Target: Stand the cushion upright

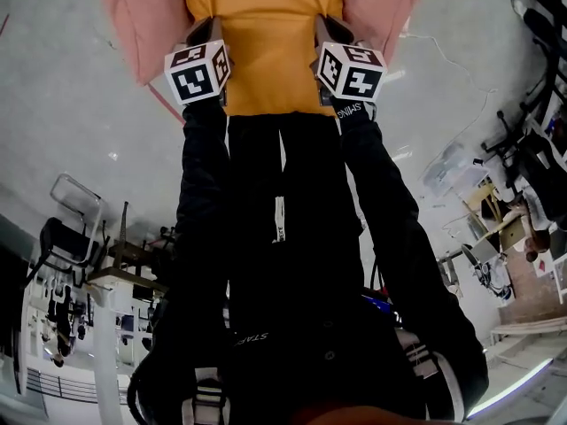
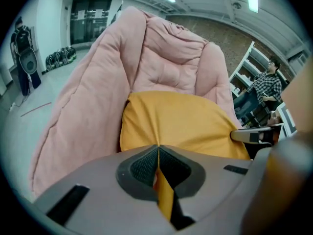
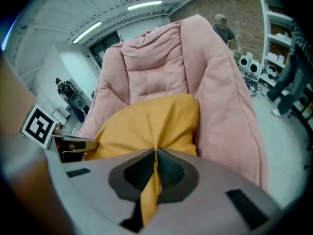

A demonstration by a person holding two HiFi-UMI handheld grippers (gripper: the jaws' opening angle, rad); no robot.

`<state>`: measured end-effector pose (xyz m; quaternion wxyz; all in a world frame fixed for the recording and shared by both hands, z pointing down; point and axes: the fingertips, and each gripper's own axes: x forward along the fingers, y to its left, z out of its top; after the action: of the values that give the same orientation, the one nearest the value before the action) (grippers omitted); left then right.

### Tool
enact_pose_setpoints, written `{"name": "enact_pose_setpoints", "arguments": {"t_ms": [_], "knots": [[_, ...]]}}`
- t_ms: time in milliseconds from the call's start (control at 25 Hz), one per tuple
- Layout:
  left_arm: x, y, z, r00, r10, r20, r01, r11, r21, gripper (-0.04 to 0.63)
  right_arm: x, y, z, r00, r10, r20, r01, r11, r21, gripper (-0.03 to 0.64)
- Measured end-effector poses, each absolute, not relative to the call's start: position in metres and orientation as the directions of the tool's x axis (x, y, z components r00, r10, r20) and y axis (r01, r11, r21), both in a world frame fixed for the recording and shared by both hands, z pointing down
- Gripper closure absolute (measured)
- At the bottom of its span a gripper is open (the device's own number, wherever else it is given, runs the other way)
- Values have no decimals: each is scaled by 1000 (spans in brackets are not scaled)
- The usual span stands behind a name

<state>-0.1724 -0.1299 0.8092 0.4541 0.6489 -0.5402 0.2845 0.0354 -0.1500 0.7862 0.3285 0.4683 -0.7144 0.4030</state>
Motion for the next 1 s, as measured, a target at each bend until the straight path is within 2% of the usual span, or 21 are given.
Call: {"name": "enact_pose_setpoints", "arguments": {"t_ms": [400,720,1000], "knots": [[-169,-132,686,271,-540,797,-951,-25,307,589,41,-148,663,-317,-541,779,-945,249,-211,596],[-176,-207,595,281,-670,687,-949,-87,303,589,35,-212,579,-258,-670,696,-965,213,-153,595],[-187,-284,537,249,-777,577,-956,-102,275,589,26,-289,531,-262,-771,581,-965,217,-147,595]]}}
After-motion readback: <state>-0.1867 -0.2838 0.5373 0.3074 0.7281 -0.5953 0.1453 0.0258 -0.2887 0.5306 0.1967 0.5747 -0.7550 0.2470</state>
